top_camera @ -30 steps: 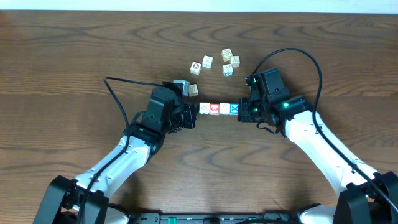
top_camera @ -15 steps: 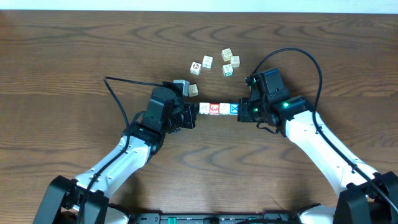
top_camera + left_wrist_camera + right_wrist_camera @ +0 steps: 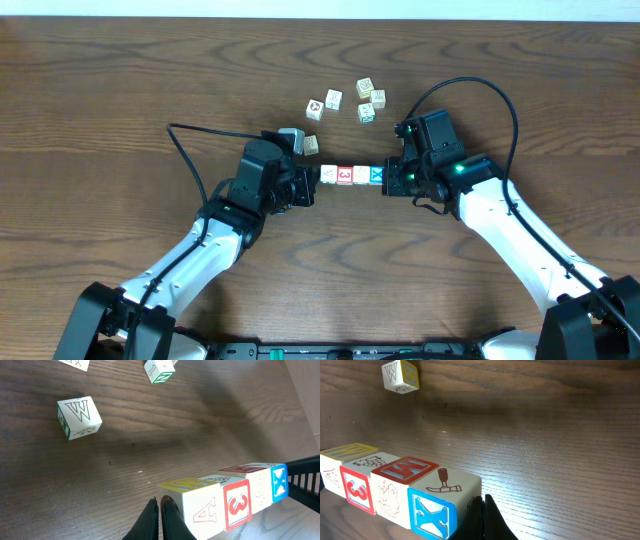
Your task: Lift 4 blocks
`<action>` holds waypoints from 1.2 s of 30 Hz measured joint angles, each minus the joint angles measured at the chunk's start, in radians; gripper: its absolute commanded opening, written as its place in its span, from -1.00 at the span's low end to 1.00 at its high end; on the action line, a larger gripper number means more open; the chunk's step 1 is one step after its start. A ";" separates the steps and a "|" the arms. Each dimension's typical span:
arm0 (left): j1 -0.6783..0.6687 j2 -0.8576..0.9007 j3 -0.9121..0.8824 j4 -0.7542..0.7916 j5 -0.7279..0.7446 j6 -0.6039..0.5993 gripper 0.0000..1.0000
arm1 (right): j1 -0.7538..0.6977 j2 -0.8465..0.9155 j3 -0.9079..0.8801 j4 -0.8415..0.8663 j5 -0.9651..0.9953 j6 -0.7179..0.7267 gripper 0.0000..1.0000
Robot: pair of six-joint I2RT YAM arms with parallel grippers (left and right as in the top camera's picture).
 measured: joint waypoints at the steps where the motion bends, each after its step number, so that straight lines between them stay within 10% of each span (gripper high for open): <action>1: 0.000 0.000 0.000 0.000 0.000 0.000 -0.86 | 0.000 0.000 0.000 0.000 0.000 0.000 -0.98; 36: 0.000 0.000 0.000 0.000 0.000 0.000 -0.86 | 0.000 0.000 0.000 0.002 0.000 0.000 -0.98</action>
